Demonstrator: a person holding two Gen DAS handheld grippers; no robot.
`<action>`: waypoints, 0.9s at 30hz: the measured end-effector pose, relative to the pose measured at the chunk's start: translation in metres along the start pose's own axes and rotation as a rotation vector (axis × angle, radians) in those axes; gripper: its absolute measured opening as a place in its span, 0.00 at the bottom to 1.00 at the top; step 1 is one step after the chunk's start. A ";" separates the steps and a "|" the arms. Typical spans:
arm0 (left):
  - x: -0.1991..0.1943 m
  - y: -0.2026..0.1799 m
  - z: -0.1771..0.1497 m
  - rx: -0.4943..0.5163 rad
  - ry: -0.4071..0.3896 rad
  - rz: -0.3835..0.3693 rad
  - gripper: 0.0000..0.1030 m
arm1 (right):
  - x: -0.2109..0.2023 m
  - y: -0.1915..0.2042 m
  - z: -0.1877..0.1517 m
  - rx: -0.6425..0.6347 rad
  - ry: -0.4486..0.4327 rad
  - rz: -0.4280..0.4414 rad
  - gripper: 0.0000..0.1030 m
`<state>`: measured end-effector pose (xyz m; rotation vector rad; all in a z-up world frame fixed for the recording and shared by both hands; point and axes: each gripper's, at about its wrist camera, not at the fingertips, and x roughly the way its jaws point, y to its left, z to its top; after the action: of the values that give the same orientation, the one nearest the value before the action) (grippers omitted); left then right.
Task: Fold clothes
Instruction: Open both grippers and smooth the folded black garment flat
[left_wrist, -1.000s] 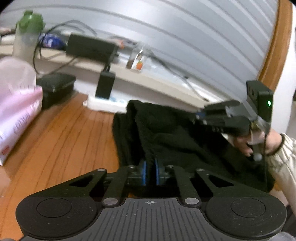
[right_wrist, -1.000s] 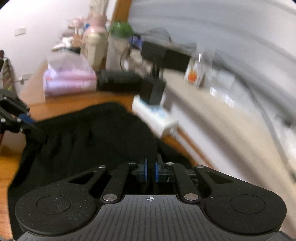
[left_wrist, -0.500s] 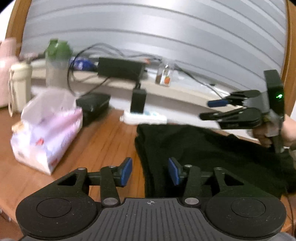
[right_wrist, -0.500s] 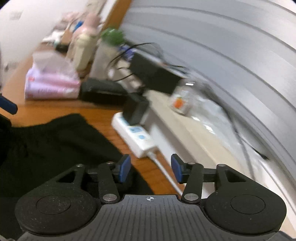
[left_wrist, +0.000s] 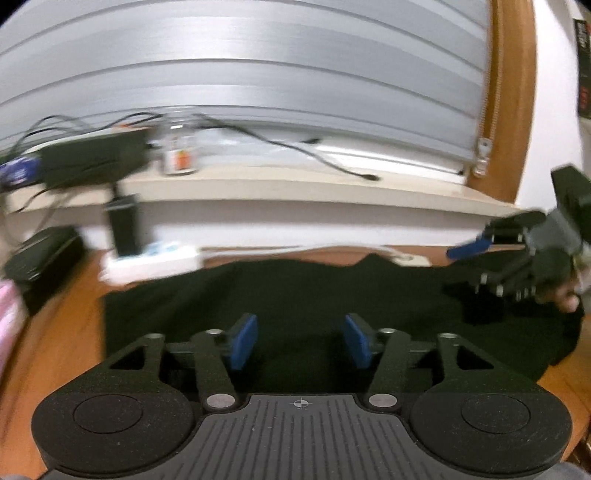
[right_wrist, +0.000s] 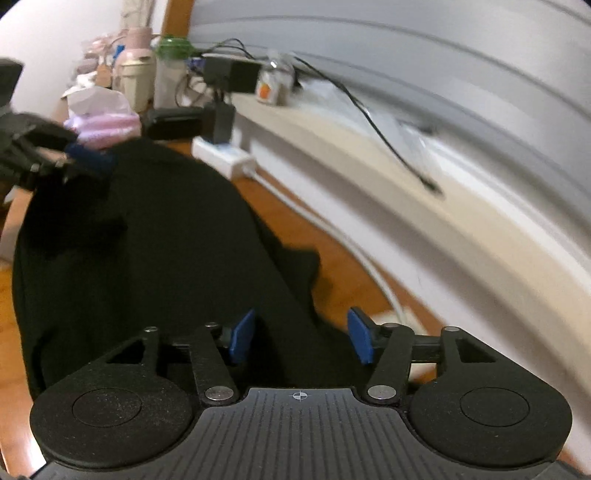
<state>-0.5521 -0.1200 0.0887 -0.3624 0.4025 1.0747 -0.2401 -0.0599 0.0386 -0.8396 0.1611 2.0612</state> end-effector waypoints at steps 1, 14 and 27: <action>0.007 -0.005 0.004 0.015 -0.002 -0.006 0.65 | 0.001 -0.002 -0.008 0.016 0.004 0.009 0.56; 0.080 -0.015 0.013 0.152 0.003 0.064 0.73 | 0.000 -0.005 -0.048 0.117 -0.063 0.089 0.57; 0.062 0.046 -0.006 0.048 0.021 0.088 0.69 | -0.033 0.042 -0.043 0.032 -0.087 0.145 0.45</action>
<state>-0.5678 -0.0552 0.0492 -0.3158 0.4652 1.1459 -0.2380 -0.1254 0.0177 -0.7357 0.2112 2.2204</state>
